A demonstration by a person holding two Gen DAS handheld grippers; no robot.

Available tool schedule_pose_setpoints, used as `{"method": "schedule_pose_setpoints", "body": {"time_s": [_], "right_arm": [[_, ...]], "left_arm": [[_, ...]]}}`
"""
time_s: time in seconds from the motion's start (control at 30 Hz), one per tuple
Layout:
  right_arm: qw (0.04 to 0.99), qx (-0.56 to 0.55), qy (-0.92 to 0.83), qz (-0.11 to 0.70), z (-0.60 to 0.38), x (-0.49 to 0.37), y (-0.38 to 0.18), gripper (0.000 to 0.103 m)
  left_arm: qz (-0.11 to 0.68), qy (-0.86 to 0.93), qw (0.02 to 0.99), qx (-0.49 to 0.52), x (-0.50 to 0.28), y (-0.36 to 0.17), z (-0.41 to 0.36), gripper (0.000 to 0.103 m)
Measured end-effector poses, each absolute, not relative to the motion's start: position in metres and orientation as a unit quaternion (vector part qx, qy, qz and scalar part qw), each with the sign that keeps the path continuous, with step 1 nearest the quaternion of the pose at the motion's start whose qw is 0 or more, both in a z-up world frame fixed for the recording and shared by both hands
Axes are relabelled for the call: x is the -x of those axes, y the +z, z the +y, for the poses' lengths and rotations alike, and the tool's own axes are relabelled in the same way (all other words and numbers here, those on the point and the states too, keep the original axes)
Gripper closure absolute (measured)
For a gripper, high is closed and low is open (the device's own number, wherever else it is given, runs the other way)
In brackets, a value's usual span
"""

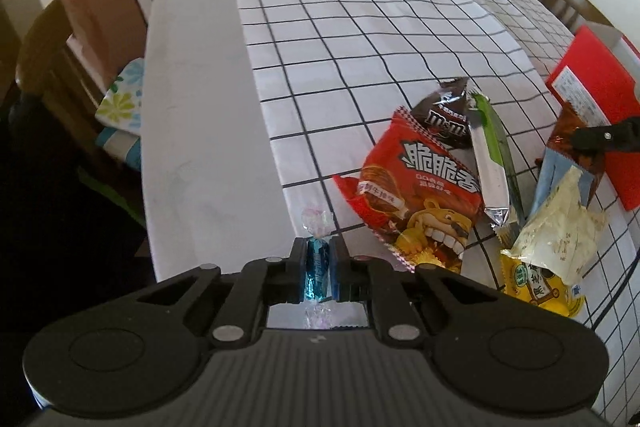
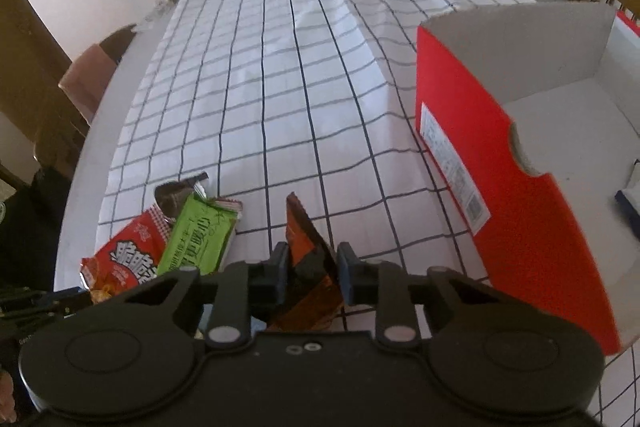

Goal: Organize snacks
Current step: 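Grasp the brown-orange bag with the right tool while the left tool grasps the blue wrapped candy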

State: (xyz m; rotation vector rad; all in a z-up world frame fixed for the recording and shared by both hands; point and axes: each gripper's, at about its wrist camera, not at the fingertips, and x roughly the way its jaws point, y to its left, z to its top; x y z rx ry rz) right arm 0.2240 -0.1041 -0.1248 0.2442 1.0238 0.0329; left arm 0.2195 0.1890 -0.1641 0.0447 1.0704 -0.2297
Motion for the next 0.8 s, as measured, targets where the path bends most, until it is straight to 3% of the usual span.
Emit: {"method": "schedule_pose_setpoints", "body": {"time_s": [0.13, 0.23, 0.27, 0.47, 0.53, 0.57, 0.63, 0.67, 0.7, 0.77, 0.8], "right_arm": [[0.875, -0.109, 0.02, 0.471, -0.11, -0.214, -0.11, 0.083], [0.881, -0.106, 0.025, 0.461, -0.117, -0.206, -0.097, 0.093], [0.882, -0.109, 0.028, 0.457, -0.121, -0.203, -0.094, 0.103], [0.889, -0.114, 0.038, 0.441, -0.136, -0.192, -0.079, 0.103], [0.887, -0.112, 0.054, 0.444, -0.138, -0.19, -0.077, 0.093], [0.886, -0.11, 0.059, 0.446, -0.138, -0.189, -0.076, 0.079], [0.885, -0.108, 0.063, 0.448, -0.139, -0.188, -0.076, 0.071], [0.884, -0.111, 0.063, 0.45, -0.139, -0.188, -0.076, 0.061], [0.882, -0.116, 0.06, 0.453, -0.14, -0.187, -0.078, 0.042], [0.88, -0.13, 0.042, 0.454, -0.14, -0.185, -0.08, 0.016], [0.879, -0.138, 0.037, 0.454, -0.14, -0.185, -0.083, 0.018]], "left_arm": [[0.505, -0.096, 0.858, -0.008, -0.214, -0.155, 0.194, 0.092], [0.5, -0.087, 0.862, 0.004, -0.21, -0.143, 0.197, 0.092], [0.497, -0.084, 0.864, 0.007, -0.208, -0.138, 0.198, 0.092], [0.468, -0.081, 0.88, 0.019, -0.195, -0.102, 0.194, 0.092], [0.462, -0.08, 0.883, 0.021, -0.191, -0.096, 0.191, 0.092], [0.461, -0.081, 0.884, 0.023, -0.189, -0.094, 0.19, 0.092], [0.461, -0.083, 0.883, 0.022, -0.186, -0.091, 0.186, 0.092], [0.462, -0.084, 0.883, 0.02, -0.185, -0.091, 0.184, 0.092], [0.463, -0.085, 0.882, 0.018, -0.183, -0.091, 0.182, 0.092], [0.464, -0.086, 0.882, 0.017, -0.181, -0.092, 0.18, 0.092], [0.465, -0.086, 0.881, 0.017, -0.18, -0.092, 0.18, 0.092]]}}
